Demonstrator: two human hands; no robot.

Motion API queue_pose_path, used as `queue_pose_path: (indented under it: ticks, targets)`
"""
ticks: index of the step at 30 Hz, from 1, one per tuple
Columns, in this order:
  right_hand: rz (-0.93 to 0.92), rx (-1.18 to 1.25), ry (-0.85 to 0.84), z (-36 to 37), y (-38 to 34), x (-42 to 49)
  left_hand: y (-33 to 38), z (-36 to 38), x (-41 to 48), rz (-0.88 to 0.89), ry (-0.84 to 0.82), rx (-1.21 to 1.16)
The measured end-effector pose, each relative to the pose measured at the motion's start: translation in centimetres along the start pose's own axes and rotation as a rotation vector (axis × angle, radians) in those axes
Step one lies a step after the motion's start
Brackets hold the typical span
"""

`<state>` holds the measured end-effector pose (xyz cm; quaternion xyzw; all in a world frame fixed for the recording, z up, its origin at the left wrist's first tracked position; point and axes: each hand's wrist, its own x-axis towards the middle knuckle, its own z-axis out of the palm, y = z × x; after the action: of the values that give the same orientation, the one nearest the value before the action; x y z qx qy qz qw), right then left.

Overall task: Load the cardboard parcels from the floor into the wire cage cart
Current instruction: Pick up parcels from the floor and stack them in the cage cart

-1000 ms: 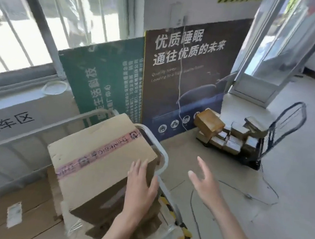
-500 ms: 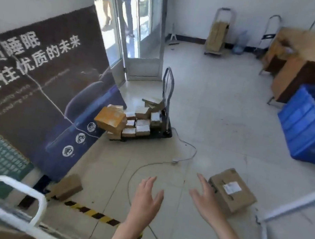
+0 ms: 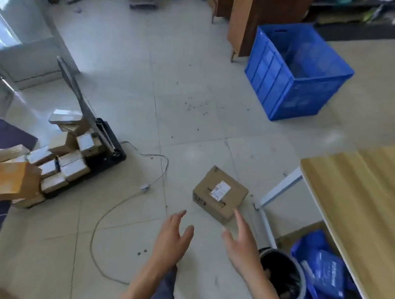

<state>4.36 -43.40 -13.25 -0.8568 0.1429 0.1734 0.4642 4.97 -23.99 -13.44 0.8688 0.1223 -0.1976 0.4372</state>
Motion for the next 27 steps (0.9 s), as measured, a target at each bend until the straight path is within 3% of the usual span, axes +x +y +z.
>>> queue_pose_path:
  ticks: [6,13,19,27]
  targets:
    - [0.207,0.074,0.142,0.1,0.3,10.5,2.5,2.0,15.1,0.019,-0.174,0.101]
    - [0.428,0.181,0.151,2.7,5.1,24.8,0.6,6.1,31.1,-0.089,-0.351,0.238]
    - [0.672,0.276,0.127,7.0,16.9,36.8,-6.9,14.6,44.7,-0.252,-0.390,0.274]
    - [0.901,0.287,0.059,14.8,36.7,51.8,-20.9,27.7,62.1,-0.297,-0.373,0.374]
